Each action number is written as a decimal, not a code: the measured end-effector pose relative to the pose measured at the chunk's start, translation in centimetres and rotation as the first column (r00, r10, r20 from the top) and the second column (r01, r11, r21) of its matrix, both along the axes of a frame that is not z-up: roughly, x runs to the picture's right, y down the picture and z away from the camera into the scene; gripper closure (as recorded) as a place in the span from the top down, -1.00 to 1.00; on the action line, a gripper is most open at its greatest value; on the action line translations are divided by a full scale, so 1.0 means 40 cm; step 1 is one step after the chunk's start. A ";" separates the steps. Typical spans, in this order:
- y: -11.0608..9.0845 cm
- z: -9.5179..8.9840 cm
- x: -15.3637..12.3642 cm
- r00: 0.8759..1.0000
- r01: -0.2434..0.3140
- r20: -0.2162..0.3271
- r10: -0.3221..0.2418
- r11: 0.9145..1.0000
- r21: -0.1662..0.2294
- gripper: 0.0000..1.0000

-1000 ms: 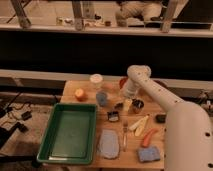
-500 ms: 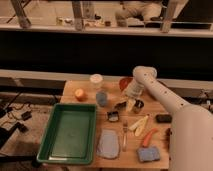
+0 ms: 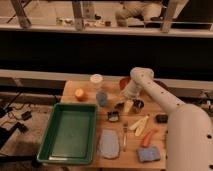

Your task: Place brush in metal cup

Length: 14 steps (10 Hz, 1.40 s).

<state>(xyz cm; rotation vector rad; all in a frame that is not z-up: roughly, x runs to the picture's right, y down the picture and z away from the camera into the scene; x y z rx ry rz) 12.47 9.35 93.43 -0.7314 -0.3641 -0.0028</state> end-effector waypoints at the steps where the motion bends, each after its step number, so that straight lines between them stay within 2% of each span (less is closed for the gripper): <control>1: 0.002 0.006 -0.003 1.000 0.001 0.003 -0.001 1.000 -0.003 0.60; 9: -0.005 0.004 0.016 1.000 -0.007 0.005 0.007 1.000 0.012 0.60; 13: -0.003 0.010 0.011 1.000 -0.009 0.018 0.009 1.000 0.005 0.59; 14: -0.001 0.012 0.009 1.000 -0.007 0.023 0.007 1.000 0.001 0.49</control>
